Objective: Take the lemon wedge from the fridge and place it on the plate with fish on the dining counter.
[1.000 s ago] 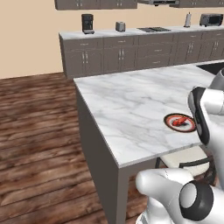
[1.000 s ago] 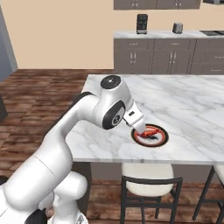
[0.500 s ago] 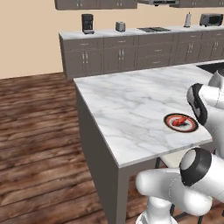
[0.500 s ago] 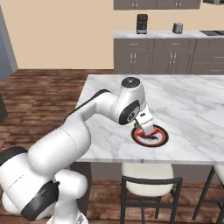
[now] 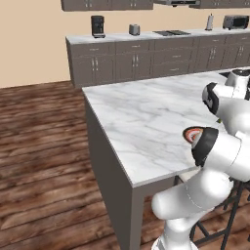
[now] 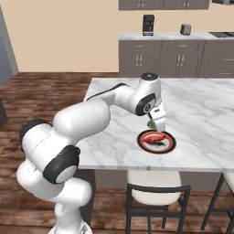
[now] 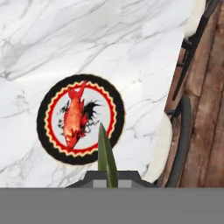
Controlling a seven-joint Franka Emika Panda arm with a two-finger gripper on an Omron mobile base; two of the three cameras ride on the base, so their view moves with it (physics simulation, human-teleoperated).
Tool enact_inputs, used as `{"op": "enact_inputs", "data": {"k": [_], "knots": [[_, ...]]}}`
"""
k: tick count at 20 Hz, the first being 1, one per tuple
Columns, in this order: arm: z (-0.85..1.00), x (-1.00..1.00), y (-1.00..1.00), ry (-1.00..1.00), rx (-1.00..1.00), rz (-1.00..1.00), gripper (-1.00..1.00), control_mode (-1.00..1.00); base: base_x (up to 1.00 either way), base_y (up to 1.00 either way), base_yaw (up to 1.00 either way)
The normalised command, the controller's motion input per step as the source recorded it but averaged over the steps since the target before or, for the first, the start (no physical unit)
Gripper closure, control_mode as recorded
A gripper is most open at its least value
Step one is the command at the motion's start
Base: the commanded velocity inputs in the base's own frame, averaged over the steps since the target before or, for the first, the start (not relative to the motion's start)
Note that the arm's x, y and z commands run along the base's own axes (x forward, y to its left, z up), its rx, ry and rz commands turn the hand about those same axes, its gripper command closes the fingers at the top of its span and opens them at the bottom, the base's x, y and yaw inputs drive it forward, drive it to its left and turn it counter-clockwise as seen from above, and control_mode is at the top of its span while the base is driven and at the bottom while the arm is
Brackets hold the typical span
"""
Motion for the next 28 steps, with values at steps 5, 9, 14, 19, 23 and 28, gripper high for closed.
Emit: {"op": "enact_inputs", "data": {"k": [5,9,14,19,23,28], "knots": [[-0.68,0.08,-0.03,0.00,-0.03,0.00,1.00,-1.00,0.00,0.00,0.00],[-0.42,0.27,-0.09,0.00,0.00,-0.01,1.00,-1.00,0.00,0.00,0.00],[-0.33,0.43,-0.10,0.00,0.00,-0.04,1.00,-1.00,0.00,0.00,0.00],[-0.25,0.44,-0.21,0.00,0.01,-0.04,1.00,-1.00,0.00,0.00,0.00],[-0.42,0.16,-0.26,0.01,0.02,-0.01,1.00,-1.00,0.00,0.00,0.00],[-0.45,0.00,-0.12,0.01,0.02,0.00,1.00,-1.00,0.00,0.00,0.00]]}}
